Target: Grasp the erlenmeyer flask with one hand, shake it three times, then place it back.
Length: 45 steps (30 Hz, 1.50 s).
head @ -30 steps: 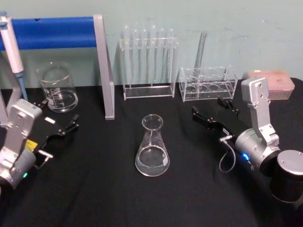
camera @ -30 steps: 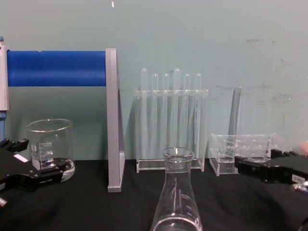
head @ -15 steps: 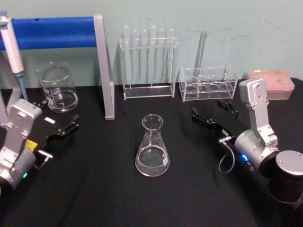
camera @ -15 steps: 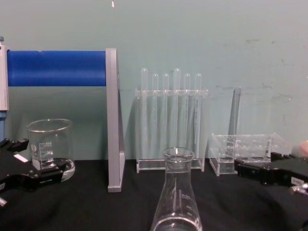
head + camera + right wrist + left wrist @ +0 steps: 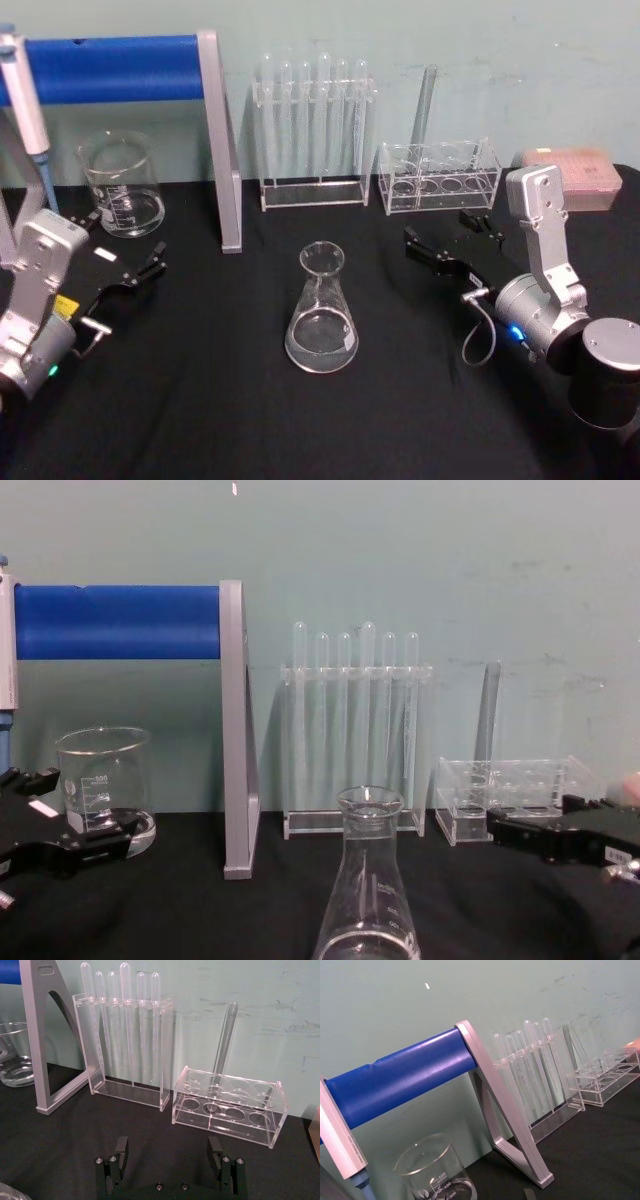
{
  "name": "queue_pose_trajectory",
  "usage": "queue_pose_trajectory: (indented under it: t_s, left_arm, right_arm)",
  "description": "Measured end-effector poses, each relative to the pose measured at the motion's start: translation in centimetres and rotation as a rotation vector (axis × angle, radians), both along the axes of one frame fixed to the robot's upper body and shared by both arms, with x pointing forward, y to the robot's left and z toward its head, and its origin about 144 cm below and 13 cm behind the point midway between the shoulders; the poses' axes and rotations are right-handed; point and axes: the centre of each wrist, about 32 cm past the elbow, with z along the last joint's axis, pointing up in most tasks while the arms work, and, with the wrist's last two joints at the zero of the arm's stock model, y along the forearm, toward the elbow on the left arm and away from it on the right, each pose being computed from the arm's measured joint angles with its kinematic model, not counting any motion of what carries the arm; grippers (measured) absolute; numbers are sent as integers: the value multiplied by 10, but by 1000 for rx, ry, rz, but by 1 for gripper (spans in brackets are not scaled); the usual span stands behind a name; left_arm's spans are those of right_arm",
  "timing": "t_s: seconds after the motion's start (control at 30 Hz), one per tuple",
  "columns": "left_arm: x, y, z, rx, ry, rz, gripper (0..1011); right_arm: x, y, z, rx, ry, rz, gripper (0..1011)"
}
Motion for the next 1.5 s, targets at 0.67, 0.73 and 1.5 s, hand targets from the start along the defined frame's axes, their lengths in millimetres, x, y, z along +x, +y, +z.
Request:
queue_pose_trajectory:
  t_s: [0.67,0.73,1.5]
  left_arm:
    - [0,0,0,0,0,0,1001]
    - [0,0,0,0,0,0,1001]
    - [0,0,0,0,0,0,1001]
  right_arm:
    - [0,0,0,1,-1,0,1000]
    - [0,0,0,1,-1,0,1000]
    - [0,0,0,1,-1,0,1000]
